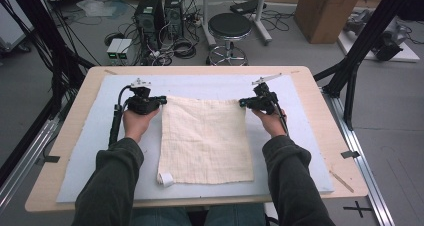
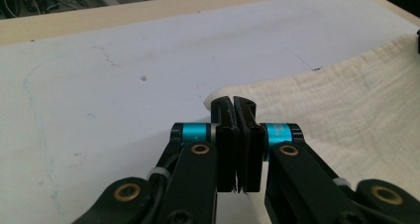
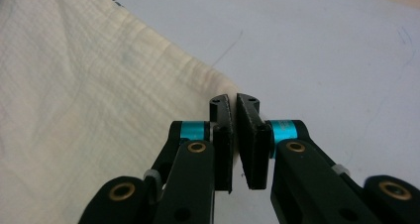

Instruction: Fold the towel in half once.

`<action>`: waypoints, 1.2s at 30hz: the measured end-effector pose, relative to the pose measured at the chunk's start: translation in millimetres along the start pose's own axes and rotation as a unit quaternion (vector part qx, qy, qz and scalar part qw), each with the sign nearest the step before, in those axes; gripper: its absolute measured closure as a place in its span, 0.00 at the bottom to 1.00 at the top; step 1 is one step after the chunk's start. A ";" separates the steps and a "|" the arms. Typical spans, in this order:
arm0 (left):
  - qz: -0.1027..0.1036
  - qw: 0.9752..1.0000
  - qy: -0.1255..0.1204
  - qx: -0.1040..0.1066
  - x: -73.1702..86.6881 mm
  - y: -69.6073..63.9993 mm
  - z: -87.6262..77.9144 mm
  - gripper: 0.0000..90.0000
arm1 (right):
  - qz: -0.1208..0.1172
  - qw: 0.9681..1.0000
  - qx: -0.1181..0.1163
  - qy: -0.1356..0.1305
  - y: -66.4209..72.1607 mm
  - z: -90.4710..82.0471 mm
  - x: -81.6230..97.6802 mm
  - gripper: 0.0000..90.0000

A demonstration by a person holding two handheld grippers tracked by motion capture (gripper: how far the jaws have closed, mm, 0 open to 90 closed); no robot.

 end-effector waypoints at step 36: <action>0.024 0.998 -0.016 0.055 17.9 -25.3 -41.3 0.97 | -0.007 0.997 -0.062 -0.033 24.1 -30.9 7.3 0.95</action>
Point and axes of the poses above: each handheld gripper's, and its own axes: z roughly forward along the jaws, x roughly out of its underside, y roughly to its left, the point moved 3 cm from there along z, roughly forward along the jaws, and after that the axes turned 6 degrees about -y, right-handed, at the moved point
